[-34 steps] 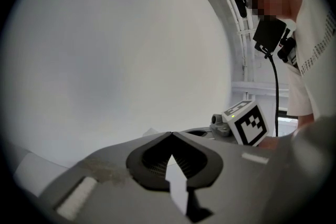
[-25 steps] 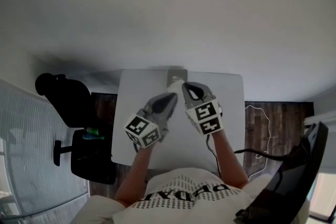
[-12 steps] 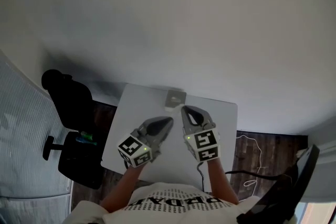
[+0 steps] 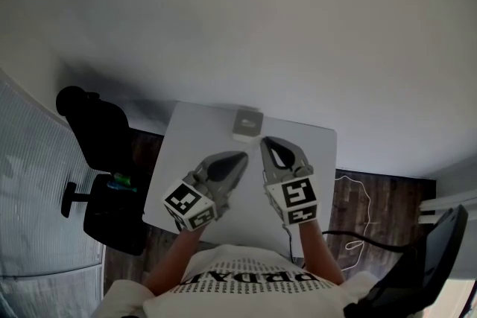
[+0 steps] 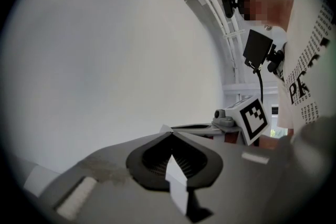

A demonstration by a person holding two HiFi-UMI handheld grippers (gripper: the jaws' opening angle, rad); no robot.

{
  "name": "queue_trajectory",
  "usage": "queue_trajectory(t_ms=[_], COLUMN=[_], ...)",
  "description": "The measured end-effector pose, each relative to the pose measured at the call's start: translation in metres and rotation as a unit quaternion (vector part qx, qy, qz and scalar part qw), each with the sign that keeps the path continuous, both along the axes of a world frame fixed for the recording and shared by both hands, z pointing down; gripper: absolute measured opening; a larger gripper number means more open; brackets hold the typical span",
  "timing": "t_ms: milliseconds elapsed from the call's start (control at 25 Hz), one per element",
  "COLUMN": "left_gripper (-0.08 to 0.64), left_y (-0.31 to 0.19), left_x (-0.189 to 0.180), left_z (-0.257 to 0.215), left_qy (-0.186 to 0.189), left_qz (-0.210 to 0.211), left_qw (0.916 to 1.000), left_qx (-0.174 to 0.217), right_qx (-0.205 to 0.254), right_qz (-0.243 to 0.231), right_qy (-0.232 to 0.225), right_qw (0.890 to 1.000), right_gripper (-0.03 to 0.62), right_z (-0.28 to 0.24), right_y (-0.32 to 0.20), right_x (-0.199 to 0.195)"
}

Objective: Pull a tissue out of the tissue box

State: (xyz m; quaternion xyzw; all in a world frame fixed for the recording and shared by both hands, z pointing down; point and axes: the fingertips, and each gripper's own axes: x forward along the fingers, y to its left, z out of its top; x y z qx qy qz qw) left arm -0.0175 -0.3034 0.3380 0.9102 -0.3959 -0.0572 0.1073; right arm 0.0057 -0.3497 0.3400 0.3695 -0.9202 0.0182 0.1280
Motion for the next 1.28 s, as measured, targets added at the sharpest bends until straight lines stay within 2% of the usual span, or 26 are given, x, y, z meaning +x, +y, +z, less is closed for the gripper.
queue_trajectory(t_ms=[1280], left_gripper=[-0.009], left_y=[-0.004], left_x=[0.003], left_z=[0.004], left_qy=[0.003], left_qz=[0.013], left_qw=[0.9999], left_qx=[-0.006], right_qx=[-0.012], right_qz=[0.005], right_qy=[0.007], right_qw=[1.000], right_gripper=[0.009], right_z=[0.015], right_y=[0.005], right_x=[0.003])
